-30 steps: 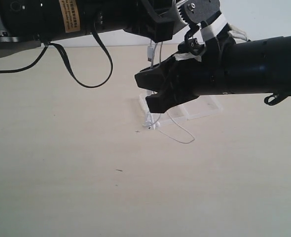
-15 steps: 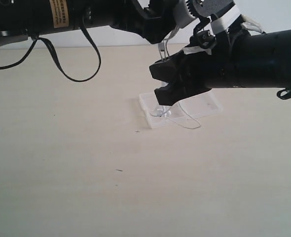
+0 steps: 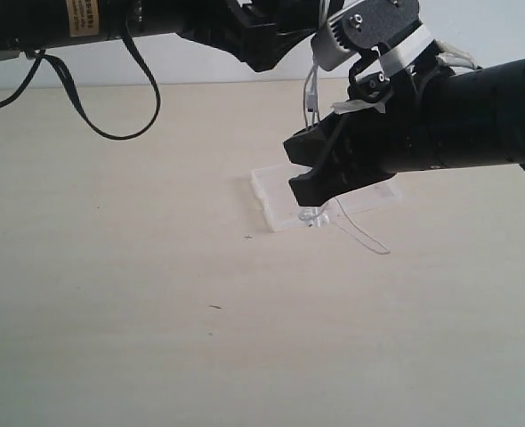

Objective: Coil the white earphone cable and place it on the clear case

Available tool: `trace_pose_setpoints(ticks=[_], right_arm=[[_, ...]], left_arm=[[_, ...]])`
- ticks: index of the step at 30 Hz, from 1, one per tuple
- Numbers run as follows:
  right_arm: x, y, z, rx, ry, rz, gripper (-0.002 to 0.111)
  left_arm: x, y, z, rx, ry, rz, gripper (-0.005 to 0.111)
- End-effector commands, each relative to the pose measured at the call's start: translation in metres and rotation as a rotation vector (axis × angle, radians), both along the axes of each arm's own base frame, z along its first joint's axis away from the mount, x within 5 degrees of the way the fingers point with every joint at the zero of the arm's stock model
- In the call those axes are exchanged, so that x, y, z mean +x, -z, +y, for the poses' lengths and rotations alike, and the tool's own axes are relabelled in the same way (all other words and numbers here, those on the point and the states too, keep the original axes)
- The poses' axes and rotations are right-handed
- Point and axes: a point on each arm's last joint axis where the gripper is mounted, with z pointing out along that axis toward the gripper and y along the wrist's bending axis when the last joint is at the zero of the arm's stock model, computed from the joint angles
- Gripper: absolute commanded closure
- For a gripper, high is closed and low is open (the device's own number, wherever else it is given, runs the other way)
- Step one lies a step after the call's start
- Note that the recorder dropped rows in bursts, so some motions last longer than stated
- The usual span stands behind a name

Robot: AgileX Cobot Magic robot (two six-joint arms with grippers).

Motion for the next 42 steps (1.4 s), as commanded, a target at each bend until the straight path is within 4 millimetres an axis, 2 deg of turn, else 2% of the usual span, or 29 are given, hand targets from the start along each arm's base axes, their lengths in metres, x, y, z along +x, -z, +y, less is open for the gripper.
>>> trace_pose_setpoints(ticks=[1,5,8,15,22,30,38,42], right_arm=[[0.001,-0.002,0.0,-0.001,0.005,-0.008,0.108],[0.002,-0.002,0.0,0.001,0.01,-0.007,0.108],[0.002,-0.002,0.0,0.0,0.014,-0.009,0.108],[0.002,-0.002,0.0,0.001,0.014,-0.007,0.108],[0.004,-0.005,-0.001,-0.032,0.027,0.02,0.108],[0.01,-0.029,0.002,-0.095,0.006,0.041,0.108],[0.017,-0.055,-0.001,-0.212,-0.01,0.02,0.108],[0.022,-0.068,-0.004,-0.216,0.028,0.022,0.108]], left_arm=[[0.0,-0.002,0.003,0.026,-0.021,-0.005,0.001],[0.004,0.003,0.008,0.098,-0.081,-0.004,0.001],[0.004,0.006,0.008,0.165,-0.065,-0.039,0.002],[-0.004,0.005,0.002,0.174,0.046,-0.074,0.002],[0.0,0.008,0.007,0.232,0.005,-0.072,0.002],[0.003,0.01,0.013,0.211,-0.09,0.015,0.002],[-0.01,0.037,0.017,0.372,-0.009,0.013,0.002],[-0.016,0.043,0.015,0.37,0.058,0.021,0.002]])
